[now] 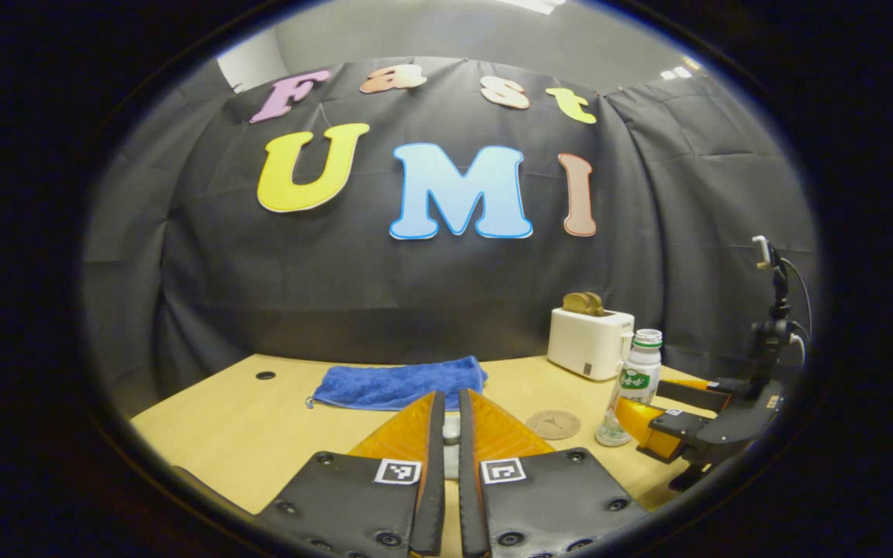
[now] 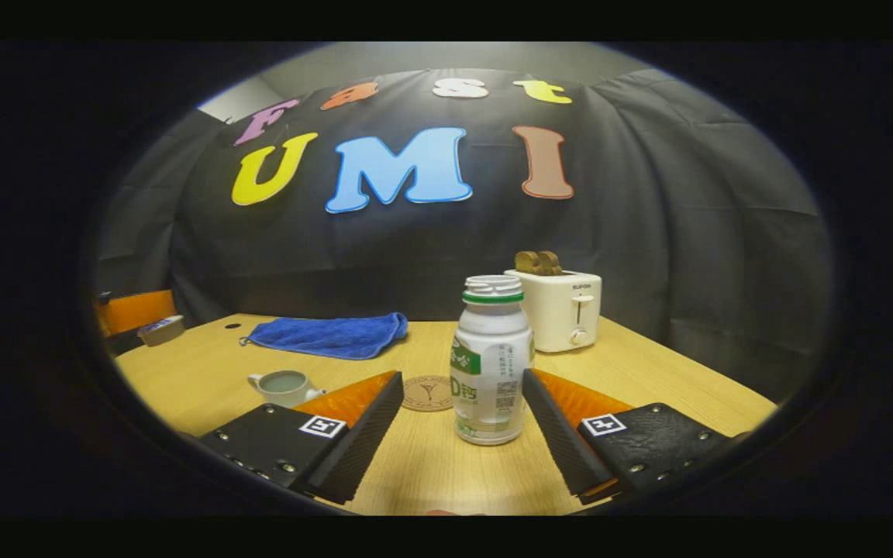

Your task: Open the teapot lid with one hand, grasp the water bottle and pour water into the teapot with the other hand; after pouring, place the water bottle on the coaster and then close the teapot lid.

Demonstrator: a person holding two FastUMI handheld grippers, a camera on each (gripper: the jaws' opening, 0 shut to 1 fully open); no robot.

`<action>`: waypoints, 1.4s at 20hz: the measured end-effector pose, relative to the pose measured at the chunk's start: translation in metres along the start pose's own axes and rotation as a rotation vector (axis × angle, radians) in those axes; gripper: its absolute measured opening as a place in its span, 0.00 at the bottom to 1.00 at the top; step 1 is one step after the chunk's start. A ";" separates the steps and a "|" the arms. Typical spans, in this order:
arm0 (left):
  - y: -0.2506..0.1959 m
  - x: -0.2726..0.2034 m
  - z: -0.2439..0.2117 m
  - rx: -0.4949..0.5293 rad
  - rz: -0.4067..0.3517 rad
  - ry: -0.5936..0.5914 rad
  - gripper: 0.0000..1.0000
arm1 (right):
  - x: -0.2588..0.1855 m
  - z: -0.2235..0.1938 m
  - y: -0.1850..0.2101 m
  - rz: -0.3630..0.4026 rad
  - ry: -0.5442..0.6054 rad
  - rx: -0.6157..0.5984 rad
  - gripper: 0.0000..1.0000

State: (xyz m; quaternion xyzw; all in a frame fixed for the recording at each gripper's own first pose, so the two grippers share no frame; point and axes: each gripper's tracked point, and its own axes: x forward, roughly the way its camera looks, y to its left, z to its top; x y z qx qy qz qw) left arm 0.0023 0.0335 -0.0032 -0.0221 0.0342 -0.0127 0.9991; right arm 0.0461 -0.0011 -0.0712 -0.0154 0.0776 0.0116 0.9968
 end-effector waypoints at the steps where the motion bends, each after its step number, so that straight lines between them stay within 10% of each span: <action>1: 0.005 -0.004 -0.001 0.000 0.006 0.002 0.14 | 0.002 0.000 -0.003 -0.012 0.000 -0.001 0.95; 28: 0.071 -0.030 -0.043 -0.072 0.070 0.050 0.18 | 0.040 -0.017 -0.005 -0.093 0.086 -0.213 0.80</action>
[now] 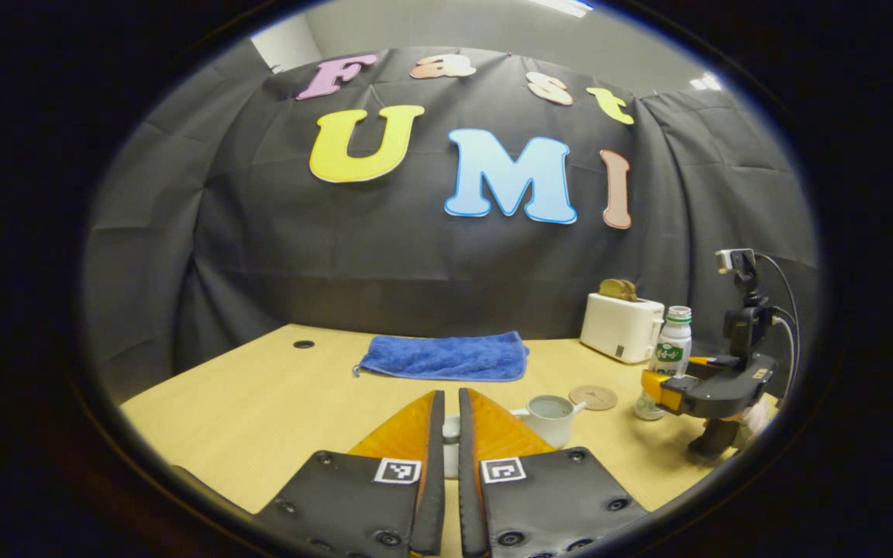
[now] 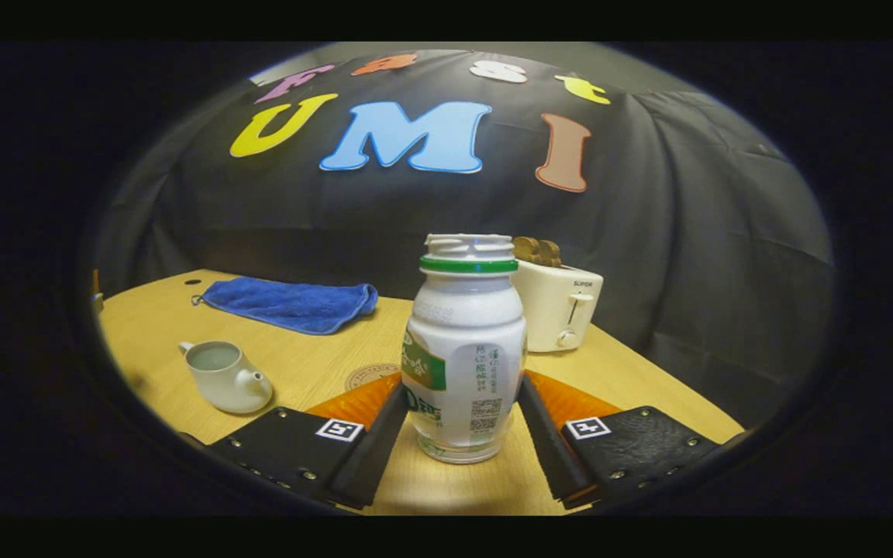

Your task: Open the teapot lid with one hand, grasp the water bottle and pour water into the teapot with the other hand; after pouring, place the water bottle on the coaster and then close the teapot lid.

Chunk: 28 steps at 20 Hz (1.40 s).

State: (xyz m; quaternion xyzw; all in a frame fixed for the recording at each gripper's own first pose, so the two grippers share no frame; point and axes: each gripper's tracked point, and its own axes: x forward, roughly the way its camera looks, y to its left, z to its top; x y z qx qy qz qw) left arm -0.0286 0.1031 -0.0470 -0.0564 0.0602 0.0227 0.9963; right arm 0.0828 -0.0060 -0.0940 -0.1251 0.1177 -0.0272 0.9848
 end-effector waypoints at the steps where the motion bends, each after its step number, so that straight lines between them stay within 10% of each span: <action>1: 0.001 0.000 -0.001 0.002 0.000 -0.001 0.18 | -0.001 0.002 0.001 -0.006 -0.004 -0.029 0.80; 28: 0.040 -0.018 0.006 -0.025 0.023 -0.021 0.18 | -0.016 0.024 0.061 -0.206 -0.102 -1.055 0.80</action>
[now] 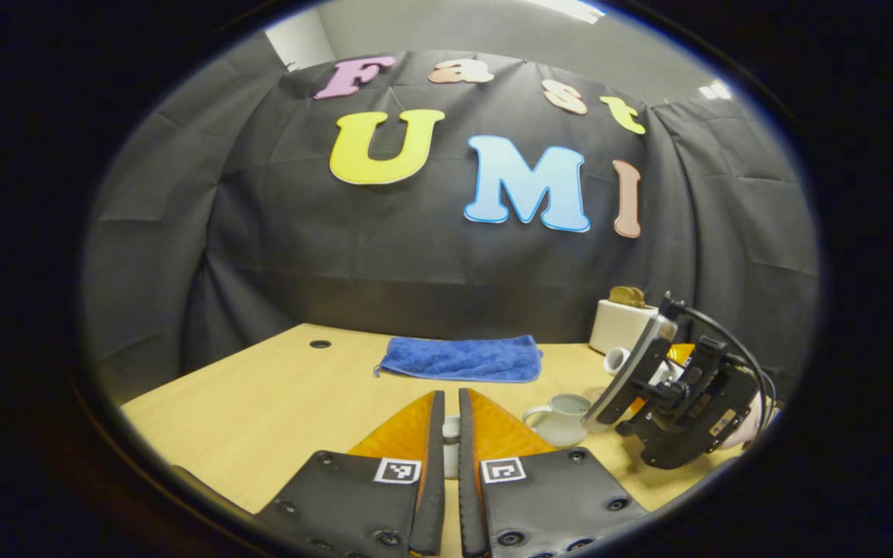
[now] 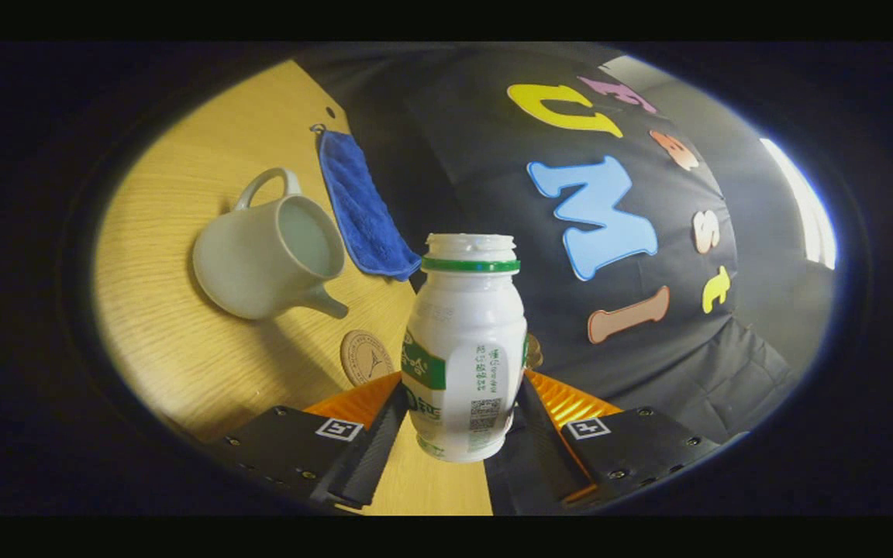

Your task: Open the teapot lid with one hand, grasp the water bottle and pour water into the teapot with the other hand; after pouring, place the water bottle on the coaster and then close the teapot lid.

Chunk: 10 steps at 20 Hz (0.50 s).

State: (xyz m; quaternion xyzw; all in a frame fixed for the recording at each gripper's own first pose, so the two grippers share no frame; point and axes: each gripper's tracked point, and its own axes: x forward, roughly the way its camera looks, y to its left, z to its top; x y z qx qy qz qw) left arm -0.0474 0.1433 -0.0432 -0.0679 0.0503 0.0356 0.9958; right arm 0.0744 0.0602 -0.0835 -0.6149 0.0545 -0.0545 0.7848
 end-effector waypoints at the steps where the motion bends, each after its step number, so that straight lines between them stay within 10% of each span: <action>1: 0.001 -0.001 0.001 -0.003 0.002 -0.004 0.18 | 0.000 0.001 -0.001 -0.004 -0.003 -0.018 0.80; 10: 0.014 -0.003 0.007 -0.028 0.013 -0.012 0.18 | 0.003 0.013 -0.007 -0.030 -0.030 -0.204 0.80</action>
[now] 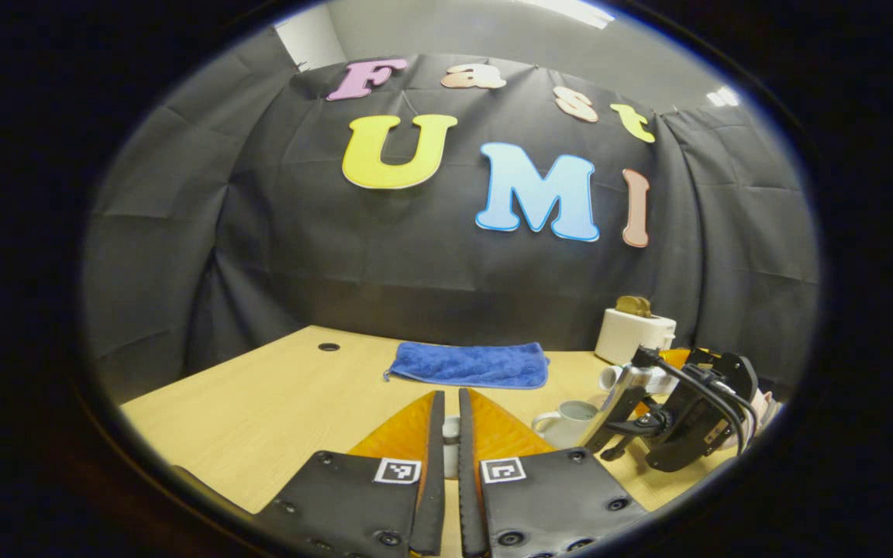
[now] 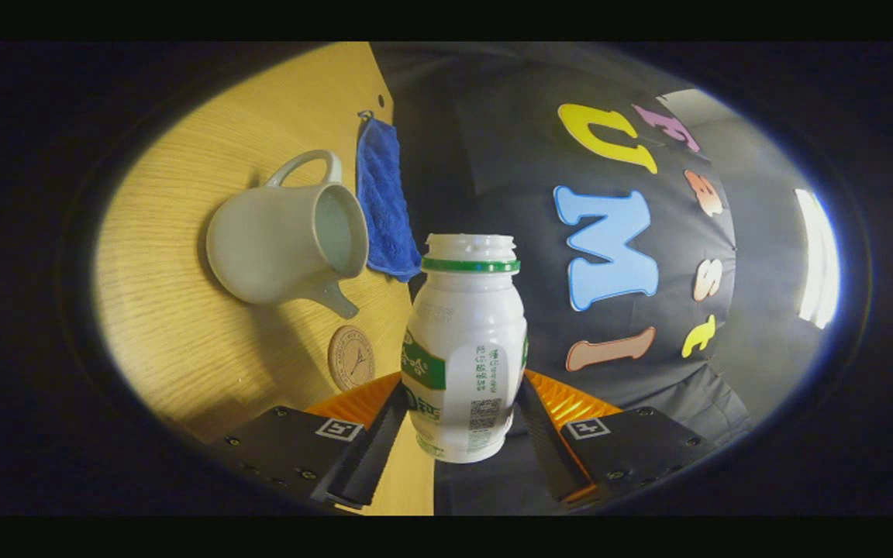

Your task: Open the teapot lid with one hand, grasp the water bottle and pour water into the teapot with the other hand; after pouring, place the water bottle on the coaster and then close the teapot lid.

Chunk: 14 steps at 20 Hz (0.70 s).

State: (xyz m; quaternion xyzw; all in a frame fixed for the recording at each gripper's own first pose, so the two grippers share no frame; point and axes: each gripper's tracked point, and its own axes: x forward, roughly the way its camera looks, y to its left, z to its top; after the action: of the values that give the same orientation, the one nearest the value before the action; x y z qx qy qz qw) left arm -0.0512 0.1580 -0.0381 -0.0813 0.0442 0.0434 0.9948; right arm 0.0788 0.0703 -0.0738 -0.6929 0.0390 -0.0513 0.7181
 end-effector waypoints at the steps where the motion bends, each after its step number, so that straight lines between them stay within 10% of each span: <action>1: 0.002 0.000 0.000 -0.003 0.000 0.002 0.18 | 0.001 0.000 -0.001 -0.003 0.000 -0.016 0.80; 14: 0.020 -0.004 0.007 -0.007 0.032 -0.007 0.18 | 0.007 0.003 -0.013 -0.059 -0.029 -0.191 0.80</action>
State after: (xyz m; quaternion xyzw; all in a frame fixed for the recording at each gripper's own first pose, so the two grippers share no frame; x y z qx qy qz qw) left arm -0.0563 0.1785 -0.0340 -0.0839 0.0419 0.0596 0.9938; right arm 0.0859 0.0717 -0.0607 -0.7599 0.0131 -0.0586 0.6473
